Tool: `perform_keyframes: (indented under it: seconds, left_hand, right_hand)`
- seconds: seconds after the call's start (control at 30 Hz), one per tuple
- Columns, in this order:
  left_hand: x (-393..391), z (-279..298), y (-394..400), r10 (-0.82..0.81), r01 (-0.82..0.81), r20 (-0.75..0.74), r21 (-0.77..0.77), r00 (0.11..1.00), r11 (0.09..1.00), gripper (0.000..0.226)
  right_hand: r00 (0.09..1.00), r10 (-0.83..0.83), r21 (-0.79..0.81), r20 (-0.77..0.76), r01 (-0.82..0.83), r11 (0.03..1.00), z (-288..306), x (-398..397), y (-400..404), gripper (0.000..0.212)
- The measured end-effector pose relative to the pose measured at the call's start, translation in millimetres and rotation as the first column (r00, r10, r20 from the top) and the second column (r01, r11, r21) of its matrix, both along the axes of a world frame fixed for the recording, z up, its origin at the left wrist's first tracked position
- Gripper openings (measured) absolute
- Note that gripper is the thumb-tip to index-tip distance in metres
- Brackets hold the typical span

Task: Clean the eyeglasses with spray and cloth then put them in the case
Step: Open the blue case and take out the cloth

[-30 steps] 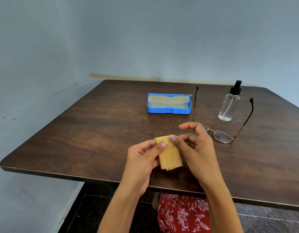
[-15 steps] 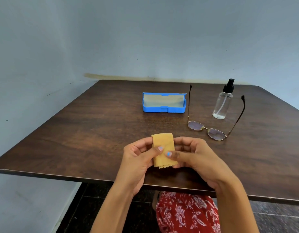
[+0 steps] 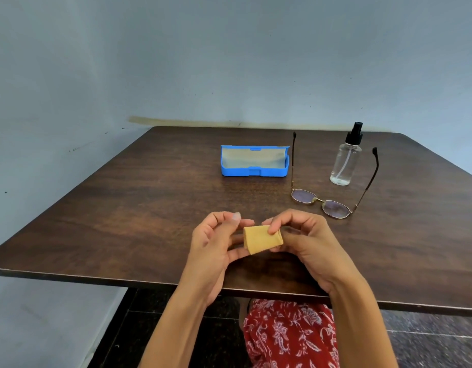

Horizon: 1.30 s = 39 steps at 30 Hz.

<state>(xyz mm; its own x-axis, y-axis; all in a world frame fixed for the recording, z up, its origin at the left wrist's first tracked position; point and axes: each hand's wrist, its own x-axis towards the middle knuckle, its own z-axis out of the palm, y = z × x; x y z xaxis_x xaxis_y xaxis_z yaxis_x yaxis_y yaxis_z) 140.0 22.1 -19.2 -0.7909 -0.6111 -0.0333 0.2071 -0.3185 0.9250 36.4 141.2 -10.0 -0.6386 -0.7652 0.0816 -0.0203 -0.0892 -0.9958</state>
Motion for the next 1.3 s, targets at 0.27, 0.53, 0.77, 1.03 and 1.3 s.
perform_keyframes:
  seconds: [0.27, 0.53, 0.77, 1.03, 1.3]
  left_hand:
    - [0.1, -4.6, 1.0, 0.052, -0.045, 0.059, -0.111, 0.997, 0.993, 0.029]
    - [-7.9, -1.3, -2.4, 0.038, -0.029, 0.100, -0.097, 0.994, 0.995, 0.014]
    - [-25.8, -6.5, -2.7, 0.227, -0.014, 0.266, -0.620, 0.937, 0.784, 0.017]
    - [-28.6, -11.9, 0.6, 0.389, 0.086, 0.244, -0.920, 0.888, 0.382, 0.025]
    - [-27.9, -5.5, 4.9, 0.480, 0.239, 0.350, -0.930, 0.804, 0.278, 0.030]
  right_hand:
    - [0.990, 0.022, -0.044, 0.139, -0.016, 0.999, 0.9, 0.8, 2.7, 0.031]
    - [0.985, -0.152, 0.105, -0.080, 0.160, 0.982, -0.6, 7.1, 0.5, 0.014]
    - [0.837, -0.218, 0.233, -0.501, 0.373, 0.898, -3.9, -0.5, -15.7, 0.021]
    - [0.676, -0.133, 0.253, -0.724, 0.440, 0.861, -18.5, -3.8, -22.0, 0.019]
    - [0.616, -0.072, 0.276, -0.784, 0.451, 0.849, -20.1, 0.3, -18.3, 0.025]
